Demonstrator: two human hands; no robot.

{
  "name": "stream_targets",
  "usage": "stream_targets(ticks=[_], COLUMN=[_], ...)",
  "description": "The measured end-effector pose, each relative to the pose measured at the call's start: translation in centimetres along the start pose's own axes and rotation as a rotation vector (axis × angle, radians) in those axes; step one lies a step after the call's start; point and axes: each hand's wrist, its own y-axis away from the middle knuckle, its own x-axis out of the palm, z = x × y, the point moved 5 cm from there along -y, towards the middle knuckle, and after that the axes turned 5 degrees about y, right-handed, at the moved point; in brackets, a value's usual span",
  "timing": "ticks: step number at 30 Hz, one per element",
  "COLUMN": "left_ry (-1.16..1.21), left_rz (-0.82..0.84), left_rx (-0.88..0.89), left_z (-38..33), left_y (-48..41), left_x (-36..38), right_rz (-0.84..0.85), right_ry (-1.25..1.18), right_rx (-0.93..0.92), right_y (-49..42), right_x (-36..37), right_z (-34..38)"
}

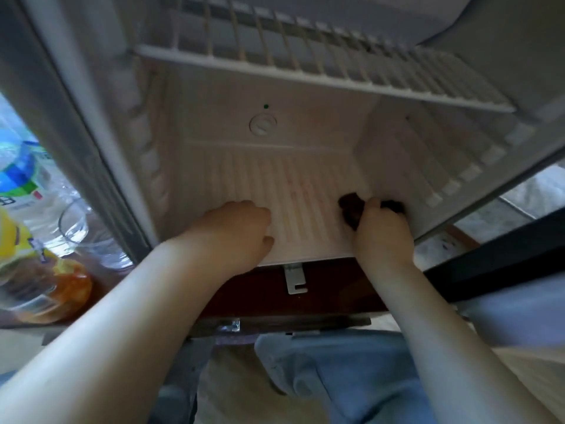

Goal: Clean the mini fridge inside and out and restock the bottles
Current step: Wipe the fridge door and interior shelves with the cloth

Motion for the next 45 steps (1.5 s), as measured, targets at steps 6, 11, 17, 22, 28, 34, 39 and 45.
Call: stream_targets(ticks=[6,11,17,22,28,34,39,45], left_ry=[0.067,0.157,0.247,0.244,0.237,0.126,0.159,0.197], left_rz=[-0.047,-0.127,-0.373,-0.516,-0.498,-0.398,-0.339,-0.338], left_rx=[0.002,-0.031,-0.113,-0.210,-0.198,-0.186,-0.156,-0.164], left_z=[-0.9,-0.8,0.4,1.4,1.8,3.1,3.5,4.6], left_y=[5.4,11.0,15.1,16.0,15.3,13.3,11.7,11.2], left_x=[1.2,3.2,3.2,1.9,1.9,1.5,0.7,0.9], right_rz=[0.017,-0.047,-0.446,-0.249,-0.160,-0.250,-0.408,-0.138], right_ry=[-0.263,-0.608,-0.560,-0.690,-0.786,-0.957,-0.873,-0.534], right_rx=[-0.098,-0.119,-0.408,-0.157,-0.165,-0.049,0.059,-0.142], right_y=[6.7,12.9,17.8,17.4,15.6,6.9,-2.6,-6.1], right_x=[-1.6,-2.9,-6.3,-6.0,-5.9,-7.5,-6.9,0.1], right_z=[-2.2,-2.6,-0.4,-1.0,0.9,4.6,8.8,17.0])
